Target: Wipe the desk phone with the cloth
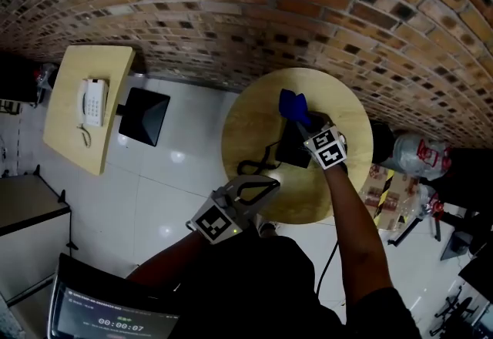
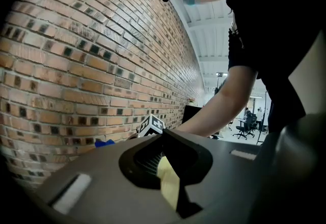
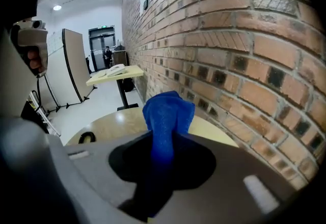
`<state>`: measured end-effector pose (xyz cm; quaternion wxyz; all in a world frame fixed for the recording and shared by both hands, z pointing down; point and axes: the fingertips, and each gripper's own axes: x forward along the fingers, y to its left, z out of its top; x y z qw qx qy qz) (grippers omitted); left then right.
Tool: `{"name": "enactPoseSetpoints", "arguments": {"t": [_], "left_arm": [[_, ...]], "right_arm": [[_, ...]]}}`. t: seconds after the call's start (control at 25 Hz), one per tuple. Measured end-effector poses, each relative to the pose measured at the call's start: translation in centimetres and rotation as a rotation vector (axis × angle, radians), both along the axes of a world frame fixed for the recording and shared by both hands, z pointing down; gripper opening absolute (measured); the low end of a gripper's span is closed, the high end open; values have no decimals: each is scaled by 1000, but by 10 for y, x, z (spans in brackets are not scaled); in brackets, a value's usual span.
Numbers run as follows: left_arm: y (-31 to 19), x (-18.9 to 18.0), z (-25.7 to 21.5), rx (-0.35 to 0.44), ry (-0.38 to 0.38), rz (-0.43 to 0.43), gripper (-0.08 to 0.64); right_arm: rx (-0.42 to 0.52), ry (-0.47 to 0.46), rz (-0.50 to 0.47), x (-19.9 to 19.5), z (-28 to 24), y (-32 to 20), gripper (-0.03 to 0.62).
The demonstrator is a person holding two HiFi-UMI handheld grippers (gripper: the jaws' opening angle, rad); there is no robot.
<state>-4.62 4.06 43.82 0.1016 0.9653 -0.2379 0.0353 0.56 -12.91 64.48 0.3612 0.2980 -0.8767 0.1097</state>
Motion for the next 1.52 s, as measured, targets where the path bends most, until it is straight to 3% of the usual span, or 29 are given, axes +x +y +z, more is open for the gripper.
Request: {"name": "enactPoseSetpoints", "arguments": {"t": [0.2,0.64,0.92,1.2,1.52], "left_arm": [[-3,-12,4,-18,4,-4,-8],[-3,-2,7,-27,7,26,-8],[3,7,10,-48,12,36,-9],[11,22,6,-32,18,68,-8],[16,39,1,-25,8,106,-9]], "right_arm": [[-35,53,-50,-10,21,22,91],[-164,105,-188,-26,62,126,92],[-225,92,-193,-28,76,167,92],[-143,-4,-29,12,40,131,92],[-118,-31,315,133,35,77,92]]}}
